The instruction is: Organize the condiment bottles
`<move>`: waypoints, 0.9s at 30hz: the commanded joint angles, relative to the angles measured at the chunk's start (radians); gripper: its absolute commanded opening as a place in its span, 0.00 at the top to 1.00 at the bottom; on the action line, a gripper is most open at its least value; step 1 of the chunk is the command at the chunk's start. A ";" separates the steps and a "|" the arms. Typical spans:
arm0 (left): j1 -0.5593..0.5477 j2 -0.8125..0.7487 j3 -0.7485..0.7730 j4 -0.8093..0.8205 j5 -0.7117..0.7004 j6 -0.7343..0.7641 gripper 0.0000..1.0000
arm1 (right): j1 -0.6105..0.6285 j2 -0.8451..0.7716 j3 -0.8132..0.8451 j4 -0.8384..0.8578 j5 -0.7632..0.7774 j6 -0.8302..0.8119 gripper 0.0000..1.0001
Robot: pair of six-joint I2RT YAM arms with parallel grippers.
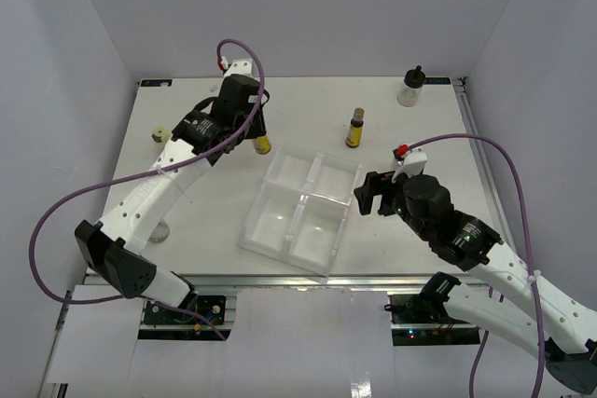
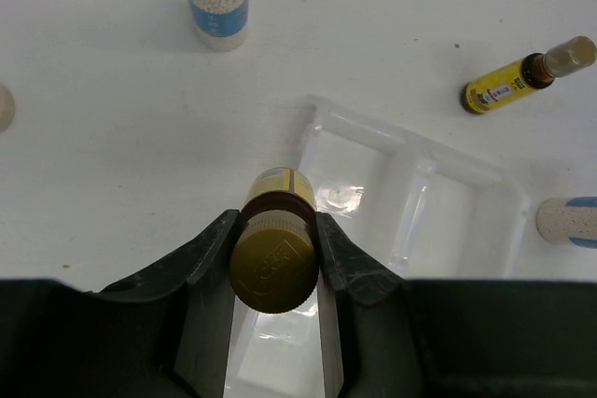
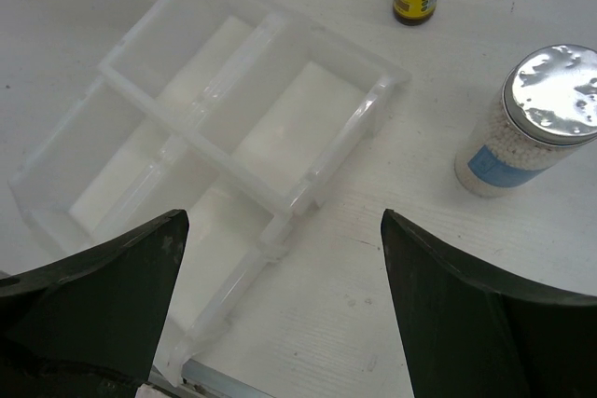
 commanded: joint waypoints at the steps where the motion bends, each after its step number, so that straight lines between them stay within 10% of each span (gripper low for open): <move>1: -0.047 0.052 0.073 0.025 -0.047 0.018 1.00 | 0.003 -0.021 -0.010 0.044 -0.010 -0.024 0.10; 27: -0.100 0.325 -0.022 0.309 0.058 0.068 1.00 | 0.003 -0.065 -0.010 0.005 0.016 -0.034 0.10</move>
